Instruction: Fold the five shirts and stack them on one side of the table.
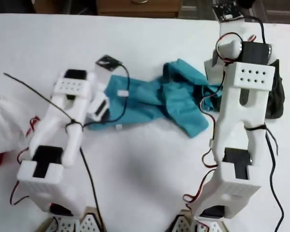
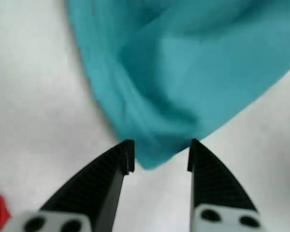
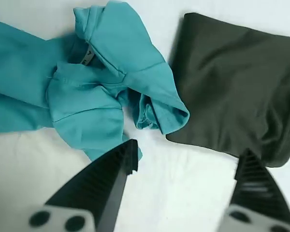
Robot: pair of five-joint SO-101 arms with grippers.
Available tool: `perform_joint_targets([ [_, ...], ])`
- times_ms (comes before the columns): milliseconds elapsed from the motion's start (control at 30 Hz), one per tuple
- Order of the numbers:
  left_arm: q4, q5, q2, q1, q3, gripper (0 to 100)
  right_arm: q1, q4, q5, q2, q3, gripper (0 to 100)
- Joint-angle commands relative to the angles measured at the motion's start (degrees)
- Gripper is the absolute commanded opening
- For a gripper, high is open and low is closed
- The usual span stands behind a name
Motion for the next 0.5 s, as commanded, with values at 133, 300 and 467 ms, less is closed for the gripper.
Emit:
perform_joint_targets([
  [133, -6.2, -0.5, -0.4, 1.1, 2.8, 20, 2.0, 1.1, 0.5, -21.1, 12.8, 29.3],
  [300, -6.0, -0.6, -0.4, 1.1, 4.5, 20, 2.3, -0.7, 0.5, -34.5, 29.2, 29.3],
  [467, -6.0, -0.7, -0.5, 1.1, 7.0, 20, 2.3, -7.3, 0.5, -45.7, 46.4, 29.3],
])
